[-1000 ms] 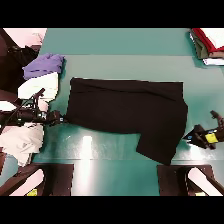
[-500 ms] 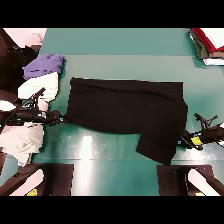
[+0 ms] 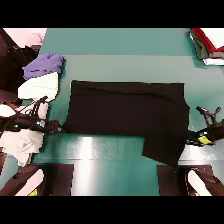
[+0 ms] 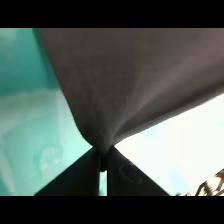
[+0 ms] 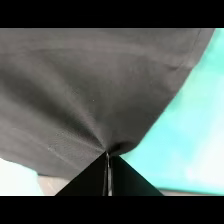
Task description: Fold the shirts.
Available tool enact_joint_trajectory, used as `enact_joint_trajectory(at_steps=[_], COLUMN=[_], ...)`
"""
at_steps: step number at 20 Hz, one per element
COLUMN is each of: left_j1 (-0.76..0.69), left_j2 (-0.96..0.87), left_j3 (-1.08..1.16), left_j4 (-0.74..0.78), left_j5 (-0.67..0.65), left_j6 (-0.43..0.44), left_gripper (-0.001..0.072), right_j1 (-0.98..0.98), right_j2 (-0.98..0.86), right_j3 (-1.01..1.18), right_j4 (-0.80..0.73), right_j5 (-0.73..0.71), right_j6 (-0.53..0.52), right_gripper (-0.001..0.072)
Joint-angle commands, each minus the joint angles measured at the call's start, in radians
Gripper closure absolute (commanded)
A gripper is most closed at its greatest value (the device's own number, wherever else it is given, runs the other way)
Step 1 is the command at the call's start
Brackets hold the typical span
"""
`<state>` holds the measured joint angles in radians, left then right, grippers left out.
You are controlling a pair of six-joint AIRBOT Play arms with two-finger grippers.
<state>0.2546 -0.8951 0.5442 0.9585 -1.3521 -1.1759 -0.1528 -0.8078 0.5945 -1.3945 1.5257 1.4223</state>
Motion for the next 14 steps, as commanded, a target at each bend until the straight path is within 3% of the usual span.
enact_joint_trajectory(at_steps=[1,5,9,14], left_j1=[0.0,-0.002,-0.077,-0.124], left_j2=[0.145,0.17,0.095,-0.18], left_j3=[-0.052,0.016,0.133,0.293], left_j4=[0.045,-0.155,-0.151,-0.159], left_j5=[-0.097,-0.001,0.199,0.412], left_j6=[-0.057,-0.089,-0.089,-0.092], left_gripper=[0.0686,0.0686,0.0686,0.0686], right_j1=[0.003,0.002,0.026,0.1], right_j2=[0.14,0.15,-0.049,-0.335], right_j3=[0.037,0.138,0.306,0.513], right_j4=[-0.07,-0.004,0.038,0.037], right_j5=[0.074,-0.008,-0.117,-0.204], right_j6=[0.014,0.019,0.017,0.018], right_gripper=[0.0696,0.0697,0.0697,0.0697])
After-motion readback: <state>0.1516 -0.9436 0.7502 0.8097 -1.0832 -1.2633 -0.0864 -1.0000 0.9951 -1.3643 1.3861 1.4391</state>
